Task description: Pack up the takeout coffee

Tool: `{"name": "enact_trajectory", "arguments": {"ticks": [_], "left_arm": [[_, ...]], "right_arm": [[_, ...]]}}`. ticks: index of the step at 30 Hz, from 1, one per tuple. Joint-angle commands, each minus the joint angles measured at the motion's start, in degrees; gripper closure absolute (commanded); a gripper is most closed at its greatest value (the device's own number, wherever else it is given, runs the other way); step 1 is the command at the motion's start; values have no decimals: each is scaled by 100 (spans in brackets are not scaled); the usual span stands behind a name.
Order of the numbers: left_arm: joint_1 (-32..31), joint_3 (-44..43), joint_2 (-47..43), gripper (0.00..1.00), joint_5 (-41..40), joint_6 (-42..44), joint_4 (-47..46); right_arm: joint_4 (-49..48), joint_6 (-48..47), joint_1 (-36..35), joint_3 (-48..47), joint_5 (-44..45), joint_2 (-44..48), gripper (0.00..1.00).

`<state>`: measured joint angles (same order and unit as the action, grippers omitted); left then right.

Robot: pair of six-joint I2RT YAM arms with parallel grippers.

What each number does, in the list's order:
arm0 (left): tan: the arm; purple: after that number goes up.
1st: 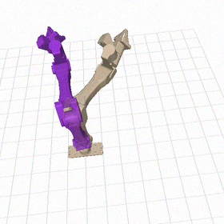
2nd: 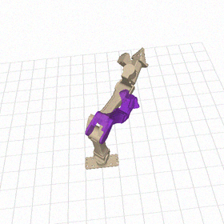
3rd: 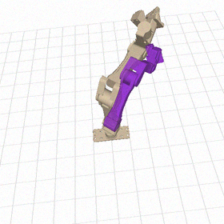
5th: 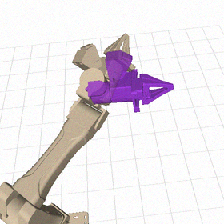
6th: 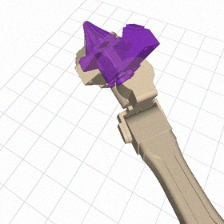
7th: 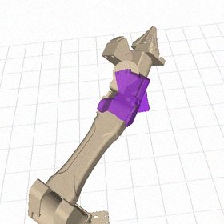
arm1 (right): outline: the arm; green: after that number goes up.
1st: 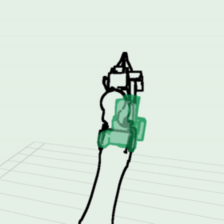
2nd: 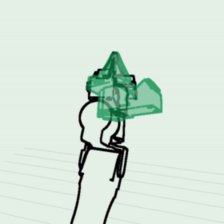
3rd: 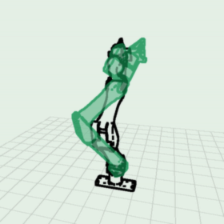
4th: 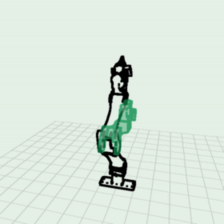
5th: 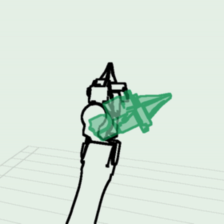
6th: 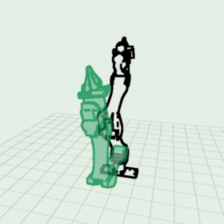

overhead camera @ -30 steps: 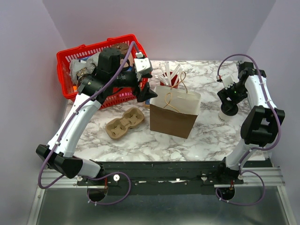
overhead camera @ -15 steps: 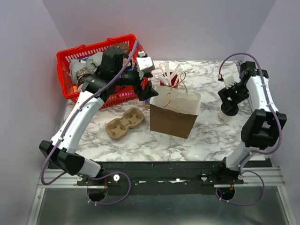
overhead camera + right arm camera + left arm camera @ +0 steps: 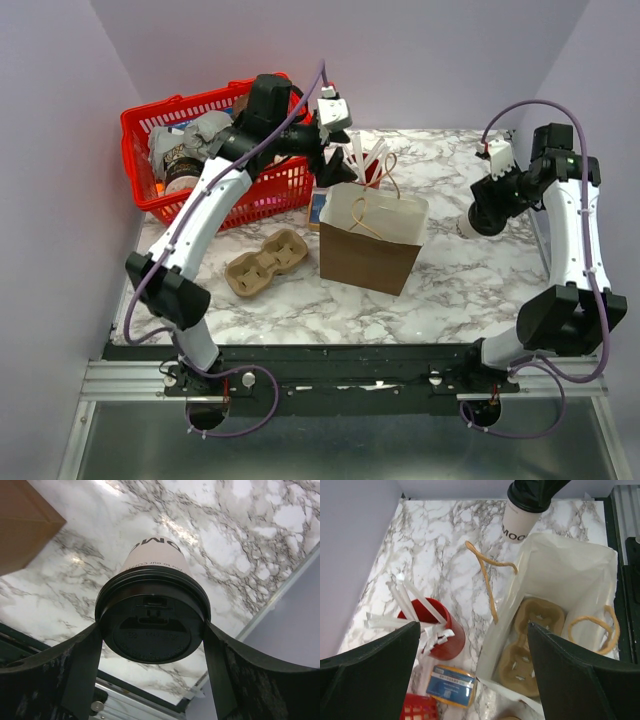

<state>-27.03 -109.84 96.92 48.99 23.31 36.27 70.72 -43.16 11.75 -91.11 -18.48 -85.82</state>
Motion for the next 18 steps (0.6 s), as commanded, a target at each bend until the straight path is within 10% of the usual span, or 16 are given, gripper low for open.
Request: {"name": "enact_trajectory", "arguments": {"ticks": [1, 12, 18], "left_arm": [[31, -1116, 930, 8, 787, 875, 1222], [40, -2059, 1979, 18, 1024, 2353, 2963], [13, -2067, 2146, 40, 1130, 2529, 3237]], "right_arm": [[135, 281, 29, 50, -1067, 381, 99], [135, 650, 29, 67, -1932, 1261, 100], [109, 983, 29, -371, -1808, 1077, 99]]}}
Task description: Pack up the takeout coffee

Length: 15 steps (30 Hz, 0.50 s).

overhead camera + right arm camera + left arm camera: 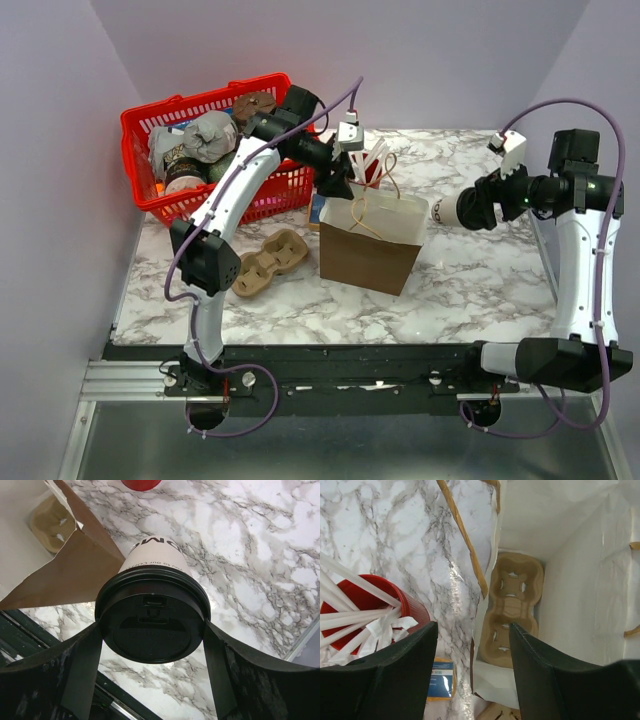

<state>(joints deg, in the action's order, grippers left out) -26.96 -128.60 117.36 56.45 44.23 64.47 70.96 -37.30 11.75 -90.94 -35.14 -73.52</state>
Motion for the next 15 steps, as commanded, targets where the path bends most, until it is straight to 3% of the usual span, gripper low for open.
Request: {"name": "enact_trajectory", "arguments": {"ticks": [1, 2, 4, 6, 8, 11, 15], "left_arm": [[7, -218, 103, 47, 437, 438, 444], [7, -253, 103, 65, 455, 438, 479], [-2, -298, 94, 76, 481, 446, 558], [-11, -219, 15, 80, 464, 438, 567], [-55, -175, -99, 95, 420, 394, 549], [-90, 53, -405, 100, 376, 1, 200], [-169, 956, -1056, 100, -70, -704, -1248]], "right_arm": [[94, 512, 29, -494, -125, -215, 99], [102, 713, 29, -713, -82, -346, 99], [-28, 837, 29, -907, 137, -409, 99], [-204, 1023, 29, -1388, 358, -488, 99], [-188, 1162, 29, -1873, 166, -619, 99], [-109, 1321, 29, -2892, -482, -918, 100], [-91, 1550, 29, -3597, -1231, -1103, 100]]}}
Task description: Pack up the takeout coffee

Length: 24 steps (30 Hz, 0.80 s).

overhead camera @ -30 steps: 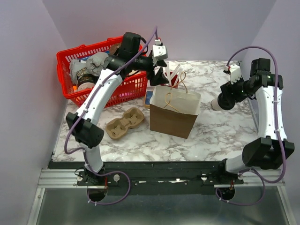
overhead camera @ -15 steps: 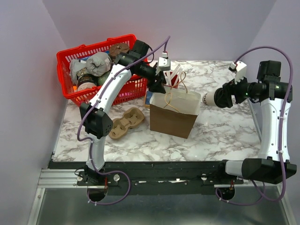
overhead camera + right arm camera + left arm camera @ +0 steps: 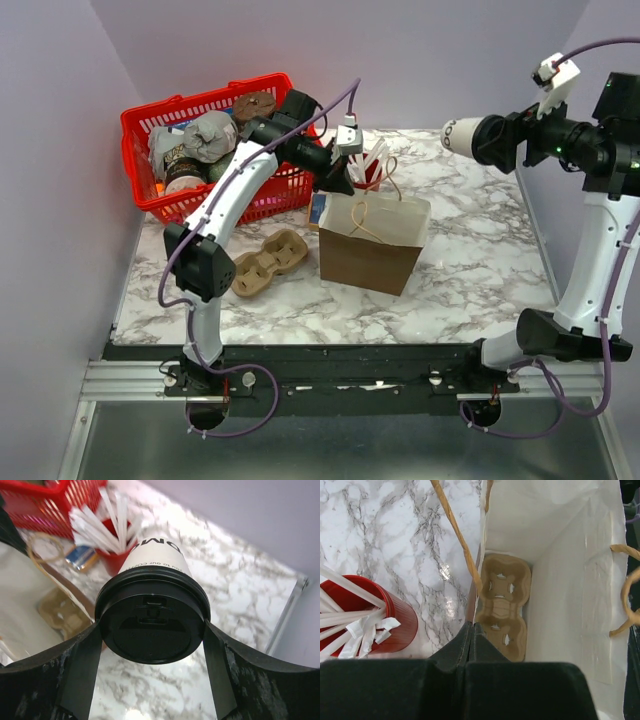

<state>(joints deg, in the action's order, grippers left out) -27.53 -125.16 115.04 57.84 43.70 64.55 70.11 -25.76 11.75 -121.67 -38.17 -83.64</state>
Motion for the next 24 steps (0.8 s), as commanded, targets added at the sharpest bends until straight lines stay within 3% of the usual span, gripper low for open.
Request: {"name": "enact_trajectory", "arguments": {"ticks": [1, 7, 17, 24], "left_arm": [[-138, 799, -965, 100, -325, -757, -1531], [-428, 2083, -2020, 100, -1212, -1013, -2921], [-929, 3753, -2899, 100, -2417, -1329, -4679], [-1307, 4553, -3120, 100, -2919, -1468, -5163]], "right_arm": [[-14, 405, 29, -577, -1077, -74, 99], [-32, 11, -102, -578, -2001, 277, 99], [-102, -1685, -208, 652, -1737, 1709, 99], [-208, -1906, -208, 1259, -1632, 2474, 99]]}}
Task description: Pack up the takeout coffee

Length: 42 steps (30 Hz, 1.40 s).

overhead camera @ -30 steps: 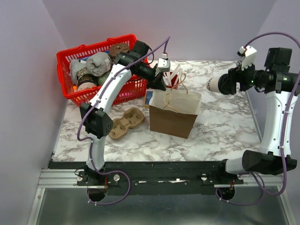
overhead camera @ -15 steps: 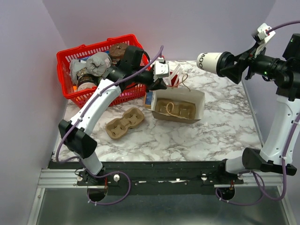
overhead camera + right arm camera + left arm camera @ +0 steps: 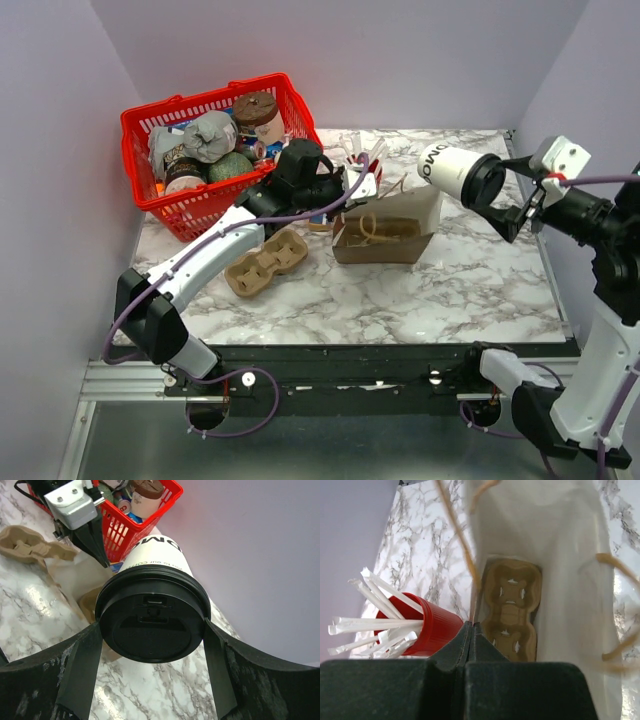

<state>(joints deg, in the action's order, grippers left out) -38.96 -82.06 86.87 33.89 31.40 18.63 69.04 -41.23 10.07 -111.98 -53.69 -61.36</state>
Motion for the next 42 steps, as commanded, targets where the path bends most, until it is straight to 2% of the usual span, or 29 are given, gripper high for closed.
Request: {"name": "enact_trajectory", "arguments": {"ticks": [1, 7, 13, 23, 30, 35, 41, 42], "left_arm": [[-182, 226, -311, 100, -558, -344, -571], [-200, 217, -346, 100, -884, -889, -869], [-235, 454, -469, 100, -1244, -793, -1502], [-296, 718, -408, 100, -1367, -670, -2214], [-454, 1210, -601, 100, -1526, -679, -2698], [-516, 1465, -741, 100, -1587, -661, -2812], [-560, 1640, -882, 100, -1728, -626, -2883], [-560, 1667, -891, 100, -1728, -600, -2900]], "right_arm": [[-92, -385, -40, 352, -124, 326, 99], [215, -790, -40, 984, -502, 915, 99], [347, -1255, -40, 1415, -414, 1003, 100], [629, -2046, -329, 1715, 7, 749, 100], [611, -1863, -1707, 1838, 1666, 319, 100], [559, -1414, -2174, 1496, 2169, -138, 99], [392, -1458, -3053, 1679, 3188, -359, 100], [296, -1397, -3289, 1706, 3572, -402, 99]]}}
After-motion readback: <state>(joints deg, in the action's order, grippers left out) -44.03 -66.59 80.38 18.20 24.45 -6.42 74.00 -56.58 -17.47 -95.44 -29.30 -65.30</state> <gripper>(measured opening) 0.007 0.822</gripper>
